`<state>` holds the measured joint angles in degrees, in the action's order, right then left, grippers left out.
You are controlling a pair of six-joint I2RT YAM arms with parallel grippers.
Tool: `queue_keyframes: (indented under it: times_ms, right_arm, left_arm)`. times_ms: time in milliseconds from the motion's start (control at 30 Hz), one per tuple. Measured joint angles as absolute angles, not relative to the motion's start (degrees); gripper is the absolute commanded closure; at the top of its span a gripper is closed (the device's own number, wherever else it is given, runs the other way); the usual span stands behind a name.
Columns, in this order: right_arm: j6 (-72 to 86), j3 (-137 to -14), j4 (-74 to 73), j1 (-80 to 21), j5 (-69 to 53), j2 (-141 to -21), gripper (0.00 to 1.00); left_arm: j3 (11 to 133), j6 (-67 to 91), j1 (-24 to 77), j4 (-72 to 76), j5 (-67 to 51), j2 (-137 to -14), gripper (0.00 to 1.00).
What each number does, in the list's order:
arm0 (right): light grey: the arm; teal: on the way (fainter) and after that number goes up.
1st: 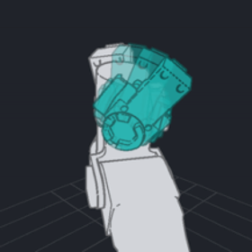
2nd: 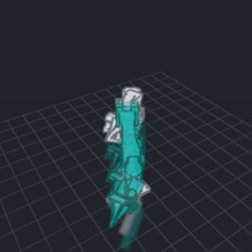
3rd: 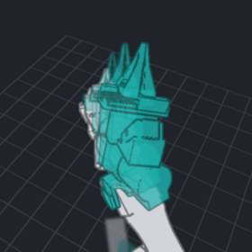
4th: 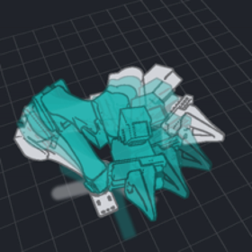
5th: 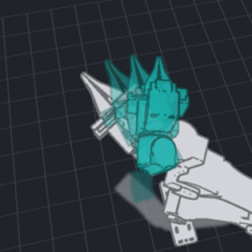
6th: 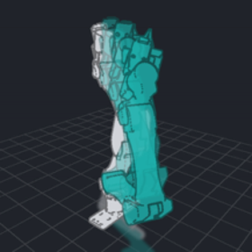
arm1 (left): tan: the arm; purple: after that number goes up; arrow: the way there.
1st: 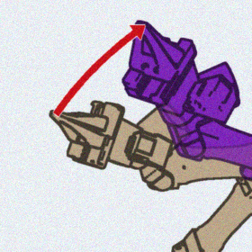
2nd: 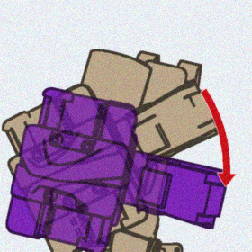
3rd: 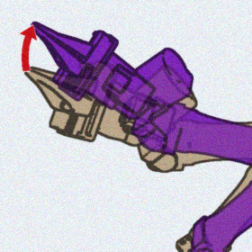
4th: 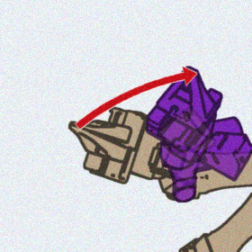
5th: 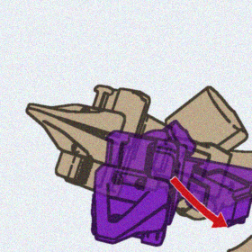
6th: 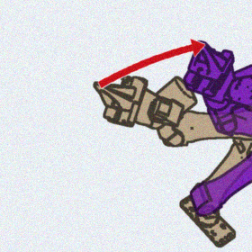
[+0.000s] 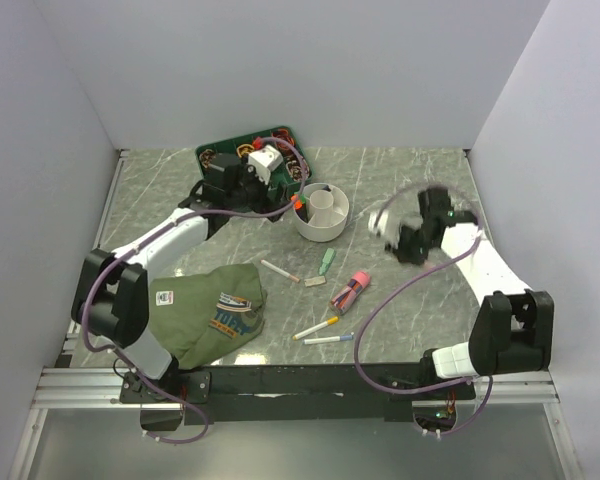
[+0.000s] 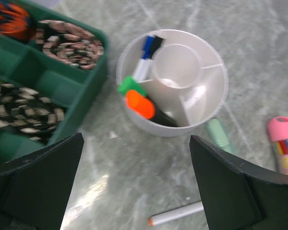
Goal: Sort the stationery into containers
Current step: Pick up the pen from the center of the board, then place the pen in the storage box.
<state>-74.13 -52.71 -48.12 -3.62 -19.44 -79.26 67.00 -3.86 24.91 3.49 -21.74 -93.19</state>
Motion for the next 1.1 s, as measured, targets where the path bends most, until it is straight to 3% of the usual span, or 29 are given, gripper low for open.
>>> queue_keyframes:
  times_ms: [233, 367, 567, 800, 1100]
  right_arm:
    - [-48.0, -71.9, -38.1, -8.7, -28.2, -79.2, 1.00]
    - [-32.4, -72.7, -29.1, -12.3, -30.5, -79.7, 1.00]
    - [-15.2, -71.2, -10.9, -19.7, -28.2, -83.4, 1.00]
    - [-7.8, -69.7, 6.1, -25.9, -23.4, -90.2, 1.00]
    - [-5.6, -69.7, 17.7, -27.5, -21.8, -97.2, 1.00]
  left_arm:
    - [63.9, -5.1, 21.8, 1.7, -14.6, -82.1, 0.01]
    - [57.9, -3.2, 21.2, 3.8, -10.7, -73.6, 0.01]
    - [57.5, -3.4, 21.3, 3.5, -4.8, -72.9, 0.01]
    - [56.7, -5.3, 21.7, 2.3, 0.3, -72.9, 0.01]
    - [55.8, -5.3, 22.1, 1.1, 3.1, -74.3, 0.01]
